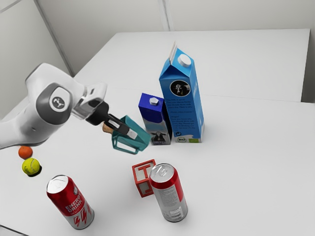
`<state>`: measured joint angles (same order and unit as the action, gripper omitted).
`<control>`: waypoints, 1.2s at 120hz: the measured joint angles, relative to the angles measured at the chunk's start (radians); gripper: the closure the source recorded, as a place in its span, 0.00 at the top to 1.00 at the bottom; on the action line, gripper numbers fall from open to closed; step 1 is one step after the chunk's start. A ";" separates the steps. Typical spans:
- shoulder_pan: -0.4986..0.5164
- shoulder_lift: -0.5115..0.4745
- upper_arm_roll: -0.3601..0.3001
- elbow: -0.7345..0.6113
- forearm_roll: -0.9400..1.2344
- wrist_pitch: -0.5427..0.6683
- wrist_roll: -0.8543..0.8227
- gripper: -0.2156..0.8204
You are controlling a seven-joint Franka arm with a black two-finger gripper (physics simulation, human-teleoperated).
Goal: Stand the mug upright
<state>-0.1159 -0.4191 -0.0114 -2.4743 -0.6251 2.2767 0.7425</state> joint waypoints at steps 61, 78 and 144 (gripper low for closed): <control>0.118 0.032 0.008 0.079 0.376 -0.164 -0.305 0.03; 0.130 0.087 0.006 0.141 0.445 -0.176 -0.369 0.03; 0.157 0.255 0.001 0.165 0.639 -0.082 -0.555 0.03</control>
<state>0.0409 -0.1643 -0.0105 -2.3095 0.0138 2.1951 0.1873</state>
